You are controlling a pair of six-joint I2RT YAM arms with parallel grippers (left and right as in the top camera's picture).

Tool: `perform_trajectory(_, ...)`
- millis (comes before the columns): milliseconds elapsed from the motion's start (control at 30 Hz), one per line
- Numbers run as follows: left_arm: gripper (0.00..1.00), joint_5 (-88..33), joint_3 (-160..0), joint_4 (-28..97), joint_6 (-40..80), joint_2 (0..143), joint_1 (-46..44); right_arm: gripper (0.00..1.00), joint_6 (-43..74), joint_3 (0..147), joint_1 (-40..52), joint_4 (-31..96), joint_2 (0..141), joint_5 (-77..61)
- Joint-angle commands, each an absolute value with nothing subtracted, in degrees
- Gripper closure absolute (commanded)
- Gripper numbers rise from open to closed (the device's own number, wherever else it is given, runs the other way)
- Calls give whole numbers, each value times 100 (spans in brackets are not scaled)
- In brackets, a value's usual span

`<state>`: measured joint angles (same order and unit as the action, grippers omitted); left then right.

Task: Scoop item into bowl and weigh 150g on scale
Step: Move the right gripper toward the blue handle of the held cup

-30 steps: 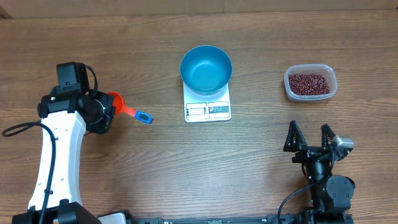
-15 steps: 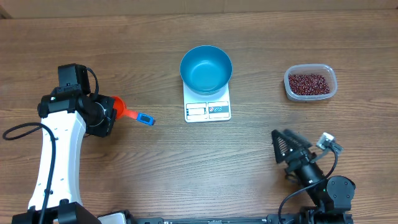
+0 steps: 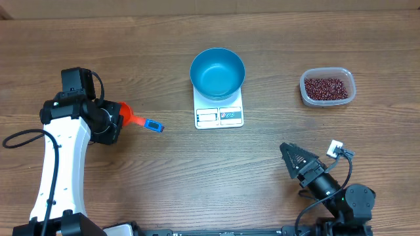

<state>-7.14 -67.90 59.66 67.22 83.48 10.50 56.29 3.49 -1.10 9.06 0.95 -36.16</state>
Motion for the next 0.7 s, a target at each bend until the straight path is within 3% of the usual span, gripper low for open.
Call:
perform_trajectory(0, 96, -764, -6888, 5999, 6775, 8291, 1046, 3, 5610, 989, -126, 1210, 272, -3404)
perform_trajectory(267, 96, -930, -6888, 6040, 6775, 8291, 1046, 3, 5452, 2093, -113, 1715, 1712, -3575)
perform_trajectory(667, 96, -930, -6888, 6173, 6777, 8291, 1046, 0, 4941, 3017, 303, 1280, 4499, -5201)
